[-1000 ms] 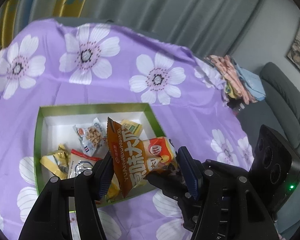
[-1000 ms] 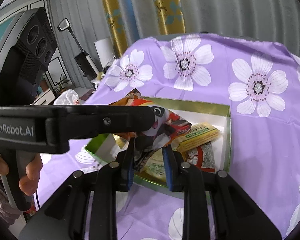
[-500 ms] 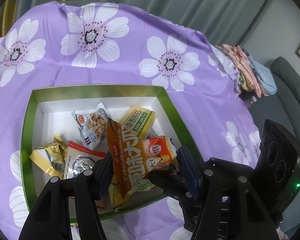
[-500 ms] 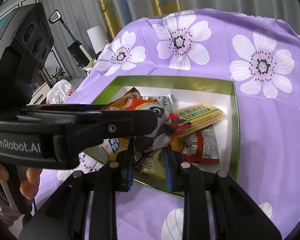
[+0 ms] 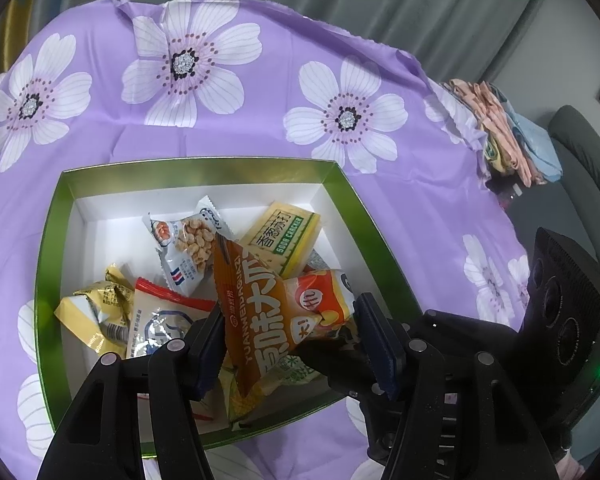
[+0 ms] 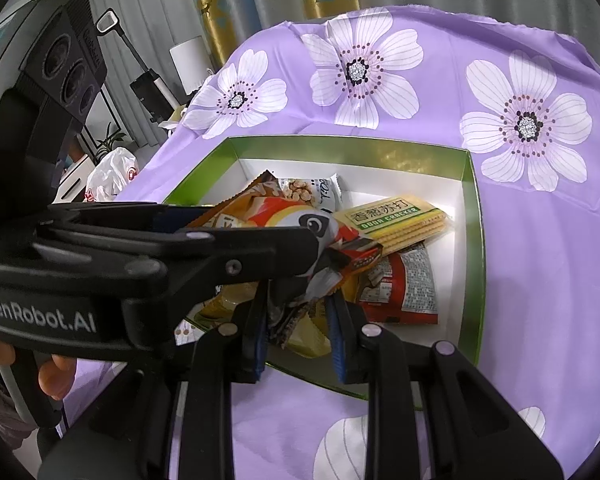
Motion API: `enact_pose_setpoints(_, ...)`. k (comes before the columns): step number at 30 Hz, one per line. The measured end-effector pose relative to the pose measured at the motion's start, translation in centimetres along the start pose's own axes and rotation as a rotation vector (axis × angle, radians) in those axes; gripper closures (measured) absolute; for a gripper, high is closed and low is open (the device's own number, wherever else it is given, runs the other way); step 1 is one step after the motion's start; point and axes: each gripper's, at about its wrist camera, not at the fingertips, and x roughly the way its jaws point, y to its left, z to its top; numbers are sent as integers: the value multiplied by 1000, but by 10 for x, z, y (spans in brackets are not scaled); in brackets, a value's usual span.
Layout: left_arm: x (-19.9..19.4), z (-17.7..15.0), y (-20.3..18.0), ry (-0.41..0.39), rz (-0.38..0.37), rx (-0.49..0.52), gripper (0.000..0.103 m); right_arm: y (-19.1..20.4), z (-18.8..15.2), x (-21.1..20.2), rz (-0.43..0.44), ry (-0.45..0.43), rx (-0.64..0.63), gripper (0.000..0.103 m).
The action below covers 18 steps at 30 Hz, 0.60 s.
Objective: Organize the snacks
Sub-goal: 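Lower the panda snack bag into the box and open the right tool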
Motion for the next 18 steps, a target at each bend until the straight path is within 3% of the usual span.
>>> enact_pose_setpoints(10,4,-1,2,9,4,4,41,-1,0,4,1,11,-2,75)
enact_pose_setpoints(18,4,-5,-4,5,59,35,41,1,0,2,-12,20,-6,76)
